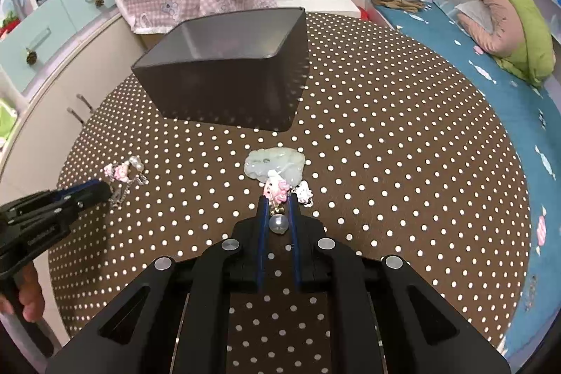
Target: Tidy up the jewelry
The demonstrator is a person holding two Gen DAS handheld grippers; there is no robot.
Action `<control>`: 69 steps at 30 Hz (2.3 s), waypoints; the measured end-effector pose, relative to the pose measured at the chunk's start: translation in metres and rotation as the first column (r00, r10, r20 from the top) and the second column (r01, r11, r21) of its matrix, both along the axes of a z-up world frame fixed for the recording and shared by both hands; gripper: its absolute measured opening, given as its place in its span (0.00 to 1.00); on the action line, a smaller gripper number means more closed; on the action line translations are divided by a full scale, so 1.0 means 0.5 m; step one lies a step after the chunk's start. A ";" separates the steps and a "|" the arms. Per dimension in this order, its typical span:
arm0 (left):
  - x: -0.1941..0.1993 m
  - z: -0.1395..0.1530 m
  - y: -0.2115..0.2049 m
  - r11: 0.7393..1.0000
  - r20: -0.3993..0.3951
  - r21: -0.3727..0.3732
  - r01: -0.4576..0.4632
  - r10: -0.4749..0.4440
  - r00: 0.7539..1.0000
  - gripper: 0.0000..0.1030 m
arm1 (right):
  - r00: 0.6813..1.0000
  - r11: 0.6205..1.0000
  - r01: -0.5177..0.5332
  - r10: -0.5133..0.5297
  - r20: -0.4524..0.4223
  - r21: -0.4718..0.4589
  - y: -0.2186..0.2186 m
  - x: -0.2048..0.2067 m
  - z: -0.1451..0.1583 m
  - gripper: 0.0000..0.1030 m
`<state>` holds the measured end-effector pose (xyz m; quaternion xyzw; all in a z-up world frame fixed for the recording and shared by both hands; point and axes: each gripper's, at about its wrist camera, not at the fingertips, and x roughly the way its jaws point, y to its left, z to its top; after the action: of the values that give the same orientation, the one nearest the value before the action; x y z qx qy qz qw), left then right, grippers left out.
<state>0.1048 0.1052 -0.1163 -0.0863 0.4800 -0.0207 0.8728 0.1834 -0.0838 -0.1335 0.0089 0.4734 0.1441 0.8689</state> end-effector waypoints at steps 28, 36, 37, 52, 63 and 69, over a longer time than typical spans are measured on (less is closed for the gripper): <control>0.020 0.107 -0.008 1.000 0.133 0.000 0.028 -0.028 0.991 0.11 | 0.991 0.999 -0.007 0.002 0.134 0.041 -0.024 -0.028 0.125 0.11; 0.062 0.149 -0.044 0.998 0.178 0.016 0.054 -0.056 0.982 0.11 | 0.983 0.998 0.000 -0.013 0.181 0.070 -0.025 0.005 0.168 0.11; 0.067 0.153 -0.048 0.998 0.183 0.017 0.057 -0.060 0.981 0.11 | 0.983 0.997 0.004 -0.019 0.184 0.081 -0.027 0.014 0.172 0.11; 0.193 0.172 -0.104 0.994 0.180 0.059 0.094 -0.103 0.978 0.11 | 0.986 0.993 -0.010 -0.011 0.169 0.122 -0.003 0.149 0.180 0.11; 0.279 0.141 -0.093 0.996 0.123 0.039 0.083 -0.087 0.988 0.12 | 0.993 0.992 -0.039 0.025 0.118 0.121 0.026 0.231 0.151 0.11; 0.311 0.127 -0.082 0.996 0.078 0.035 0.084 -0.087 0.993 0.25 | 0.992 0.992 -0.048 0.034 0.119 0.114 0.036 0.251 0.151 0.11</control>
<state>0.2601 0.0641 -0.0528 -0.0511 0.4486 -0.0538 0.8907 0.3087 -0.0657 -0.0583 0.0416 0.4128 0.1898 0.8899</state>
